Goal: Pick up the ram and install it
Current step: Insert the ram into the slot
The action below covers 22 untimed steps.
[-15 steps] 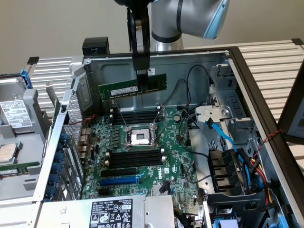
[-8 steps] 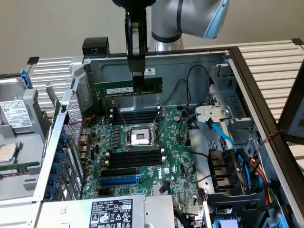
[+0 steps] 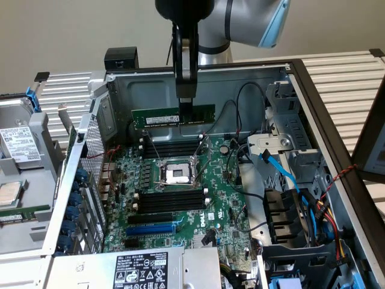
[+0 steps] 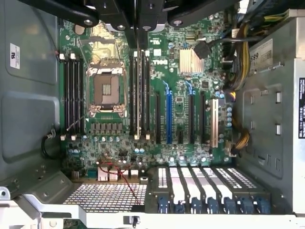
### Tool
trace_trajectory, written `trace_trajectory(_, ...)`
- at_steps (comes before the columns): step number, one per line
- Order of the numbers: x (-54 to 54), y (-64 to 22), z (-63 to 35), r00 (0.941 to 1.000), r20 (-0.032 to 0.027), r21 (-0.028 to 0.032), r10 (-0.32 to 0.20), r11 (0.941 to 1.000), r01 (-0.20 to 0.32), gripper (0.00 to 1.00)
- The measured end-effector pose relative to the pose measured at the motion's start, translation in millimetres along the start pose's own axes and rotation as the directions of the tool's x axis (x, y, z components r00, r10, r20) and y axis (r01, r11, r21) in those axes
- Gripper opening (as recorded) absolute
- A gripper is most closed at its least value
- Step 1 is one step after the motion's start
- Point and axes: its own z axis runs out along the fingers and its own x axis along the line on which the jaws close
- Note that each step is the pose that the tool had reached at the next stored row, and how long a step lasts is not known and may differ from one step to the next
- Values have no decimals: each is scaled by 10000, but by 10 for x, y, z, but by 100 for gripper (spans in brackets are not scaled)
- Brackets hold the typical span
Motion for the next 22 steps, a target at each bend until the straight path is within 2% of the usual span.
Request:
trace_trajectory(7, -100, 13, 131, 10000, -1, 0, -1, 10000, 1, 12)
trace_trajectory(13, -106, 203, 247, 10000, -1, 1, 0, 10000, 0, 12)
trace_trajectory(22, -98, 218, 411, 10000, -2, 0, 0, 10000, 0, 12)
